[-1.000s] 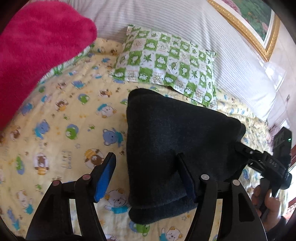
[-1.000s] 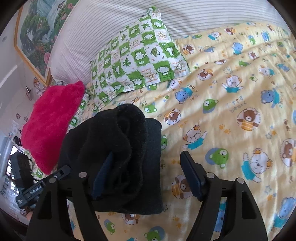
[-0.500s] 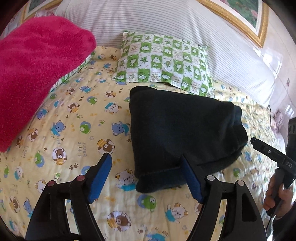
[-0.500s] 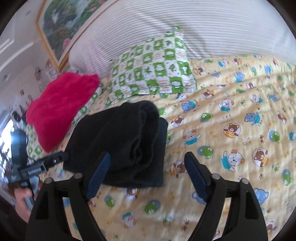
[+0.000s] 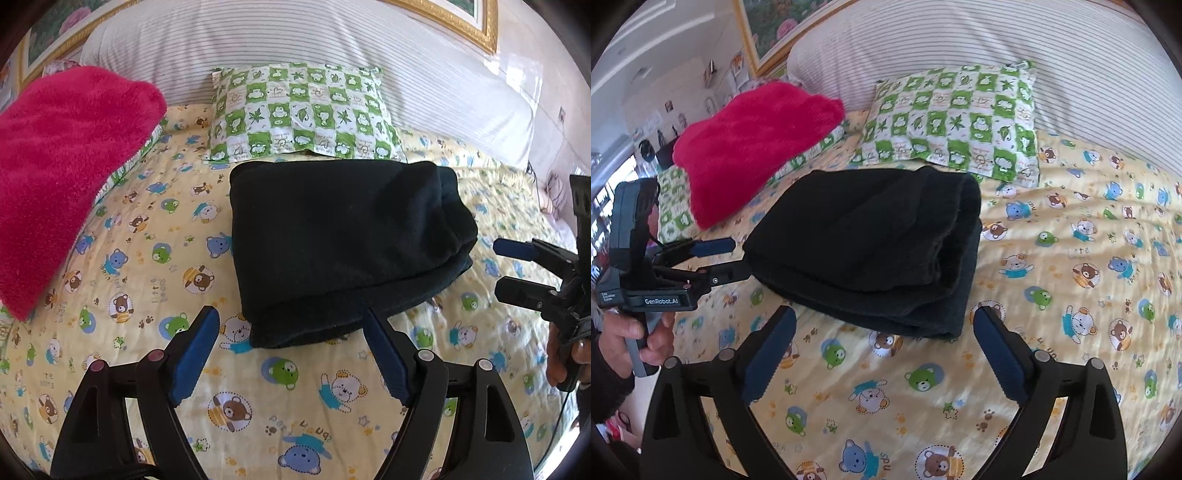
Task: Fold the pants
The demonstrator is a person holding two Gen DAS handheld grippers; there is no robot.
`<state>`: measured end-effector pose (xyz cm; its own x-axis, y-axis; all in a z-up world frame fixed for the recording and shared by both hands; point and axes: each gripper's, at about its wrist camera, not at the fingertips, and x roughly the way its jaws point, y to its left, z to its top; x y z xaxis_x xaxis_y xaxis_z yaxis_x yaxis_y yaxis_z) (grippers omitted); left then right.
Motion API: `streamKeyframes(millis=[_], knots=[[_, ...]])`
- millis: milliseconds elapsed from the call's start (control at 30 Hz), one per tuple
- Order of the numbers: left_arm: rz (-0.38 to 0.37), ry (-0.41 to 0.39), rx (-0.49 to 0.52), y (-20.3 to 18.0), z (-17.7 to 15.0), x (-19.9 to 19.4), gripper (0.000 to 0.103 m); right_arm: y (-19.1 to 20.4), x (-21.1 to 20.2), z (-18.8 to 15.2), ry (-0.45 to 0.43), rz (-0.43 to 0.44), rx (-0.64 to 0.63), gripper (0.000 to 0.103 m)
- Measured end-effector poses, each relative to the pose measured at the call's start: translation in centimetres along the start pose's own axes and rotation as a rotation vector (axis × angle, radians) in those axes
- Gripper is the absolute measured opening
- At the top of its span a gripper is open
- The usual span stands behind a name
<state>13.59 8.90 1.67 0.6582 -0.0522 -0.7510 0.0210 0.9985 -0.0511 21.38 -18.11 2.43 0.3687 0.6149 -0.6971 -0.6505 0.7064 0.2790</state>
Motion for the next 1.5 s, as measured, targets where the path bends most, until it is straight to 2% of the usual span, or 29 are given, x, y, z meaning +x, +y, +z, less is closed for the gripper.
streamKeyframes(millis=[367,867,1133,1367,1500], knots=[[0.084,0.015,0.032,-0.3,-0.7,-0.2,0.083,1.5,0.6,-0.7,0.020,-0.001,-0.056,0.100],[0.108,0.047,0.037,-0.1,-0.9,0.0,0.085,2.0,0.8,-0.3,0.017,0.002,-0.059,0.102],[0.124,0.018,0.043,0.1,-0.9,-0.6,0.087,2.4,1.5,-0.1,0.031,0.007,-0.074,0.102],[0.101,0.003,0.034,0.3,-1.0,-1.2,0.087,2.5,1.7,0.0,0.032,0.009,-0.079,0.102],[0.119,-0.003,0.043,0.2,-0.9,-1.2,0.087,2.4,1.7,0.0,0.031,0.010,-0.077,0.102]])
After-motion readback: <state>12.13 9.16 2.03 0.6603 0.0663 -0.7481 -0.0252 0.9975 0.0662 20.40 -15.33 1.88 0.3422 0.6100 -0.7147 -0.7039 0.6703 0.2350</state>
